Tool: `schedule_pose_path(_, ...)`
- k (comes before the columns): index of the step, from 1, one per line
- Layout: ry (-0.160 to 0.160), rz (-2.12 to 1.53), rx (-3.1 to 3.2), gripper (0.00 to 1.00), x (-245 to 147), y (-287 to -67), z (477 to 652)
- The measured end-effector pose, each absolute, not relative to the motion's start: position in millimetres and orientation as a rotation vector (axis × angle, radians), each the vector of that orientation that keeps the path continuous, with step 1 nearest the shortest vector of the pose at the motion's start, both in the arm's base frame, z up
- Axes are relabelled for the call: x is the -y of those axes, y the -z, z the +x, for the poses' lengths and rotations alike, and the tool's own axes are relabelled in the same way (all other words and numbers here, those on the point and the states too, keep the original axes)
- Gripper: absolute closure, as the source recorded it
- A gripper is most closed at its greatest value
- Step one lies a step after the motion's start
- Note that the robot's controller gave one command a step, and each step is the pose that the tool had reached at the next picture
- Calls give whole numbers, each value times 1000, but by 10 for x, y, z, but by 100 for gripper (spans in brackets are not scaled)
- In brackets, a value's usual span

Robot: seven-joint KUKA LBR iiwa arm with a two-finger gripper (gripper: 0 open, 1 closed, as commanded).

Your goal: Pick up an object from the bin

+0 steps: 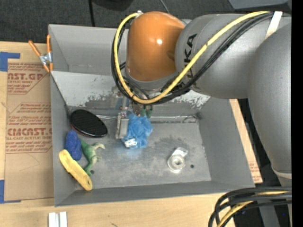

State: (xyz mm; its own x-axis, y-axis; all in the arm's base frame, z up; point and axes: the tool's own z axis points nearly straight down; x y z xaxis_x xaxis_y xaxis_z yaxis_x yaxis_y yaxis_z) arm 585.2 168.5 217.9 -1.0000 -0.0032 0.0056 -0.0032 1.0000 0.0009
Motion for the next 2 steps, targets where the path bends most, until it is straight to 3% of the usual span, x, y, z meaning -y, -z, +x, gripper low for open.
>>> schedule_pose_path(1,3,2,3143,0,-1676,-2230,5865)
schedule_pose_path(2,7,-25,3148,0,-1563,-1776,5901)
